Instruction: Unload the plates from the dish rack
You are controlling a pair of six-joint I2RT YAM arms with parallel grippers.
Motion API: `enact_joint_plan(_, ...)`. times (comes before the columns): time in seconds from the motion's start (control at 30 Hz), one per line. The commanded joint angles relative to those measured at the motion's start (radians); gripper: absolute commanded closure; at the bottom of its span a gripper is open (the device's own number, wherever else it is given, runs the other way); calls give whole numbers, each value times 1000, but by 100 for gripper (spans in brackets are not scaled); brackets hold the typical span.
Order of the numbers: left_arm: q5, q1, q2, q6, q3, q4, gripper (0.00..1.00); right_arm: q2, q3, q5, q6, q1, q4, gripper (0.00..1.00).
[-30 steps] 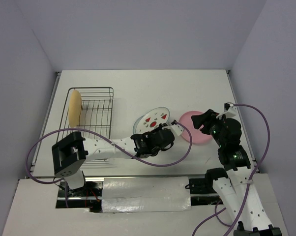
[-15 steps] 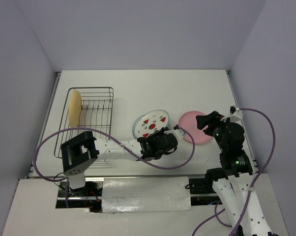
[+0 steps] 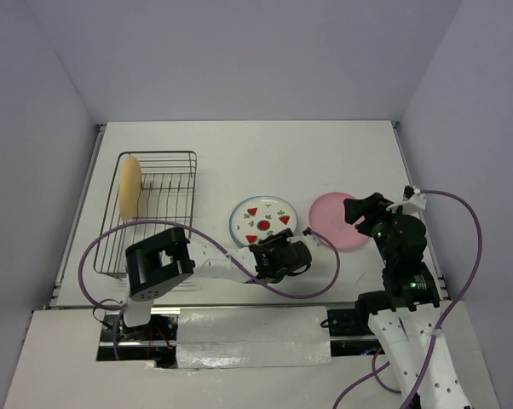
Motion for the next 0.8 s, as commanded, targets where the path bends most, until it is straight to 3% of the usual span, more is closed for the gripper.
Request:
enact_joint_plan(0.0,-23,1,32,-64,-2,38,53,-11,42,26,0,-5,-7,31)
enact_joint_plan(0.2,-32,-1,14,-125,-25,24,48,-5,39,23,-1,-5,-5,31)
enact_joint_plan(0.43,-35,1,0,-165,-8,-68,34,-15,41,25,-5,-3,-5,31)
enact_joint_plan(0.77,146,16,-35,-266,86,-232,29,-2,41,12,-12,-7,1,31)
